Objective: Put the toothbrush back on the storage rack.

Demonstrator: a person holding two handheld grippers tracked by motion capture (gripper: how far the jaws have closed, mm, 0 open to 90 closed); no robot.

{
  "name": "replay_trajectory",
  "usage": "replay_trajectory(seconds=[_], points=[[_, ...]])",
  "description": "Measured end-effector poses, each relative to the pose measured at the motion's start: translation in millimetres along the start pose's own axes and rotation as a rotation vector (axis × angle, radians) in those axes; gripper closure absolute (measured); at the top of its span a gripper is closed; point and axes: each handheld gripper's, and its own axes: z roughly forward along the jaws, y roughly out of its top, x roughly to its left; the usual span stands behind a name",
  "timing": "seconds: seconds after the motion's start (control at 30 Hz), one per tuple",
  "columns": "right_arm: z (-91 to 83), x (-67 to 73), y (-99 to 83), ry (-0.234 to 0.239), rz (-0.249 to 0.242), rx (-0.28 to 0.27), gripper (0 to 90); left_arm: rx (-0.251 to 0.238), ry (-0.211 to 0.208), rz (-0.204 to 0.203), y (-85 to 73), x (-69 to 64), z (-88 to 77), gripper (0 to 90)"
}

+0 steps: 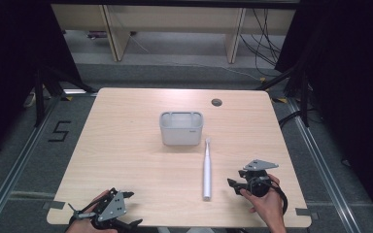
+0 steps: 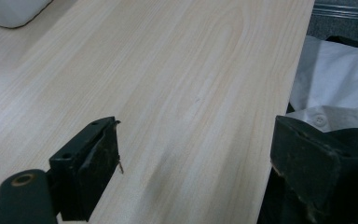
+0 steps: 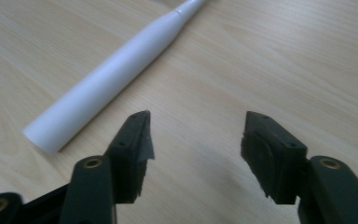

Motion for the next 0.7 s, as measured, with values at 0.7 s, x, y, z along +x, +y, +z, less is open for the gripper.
replay_trajectory(seconds=[0.7], points=[[18.9,38.8,22.5,0.134,-0.169,-0.045,86.6,0.002,0.011,0.0,-0.1,-0.2,0.7,14.8]])
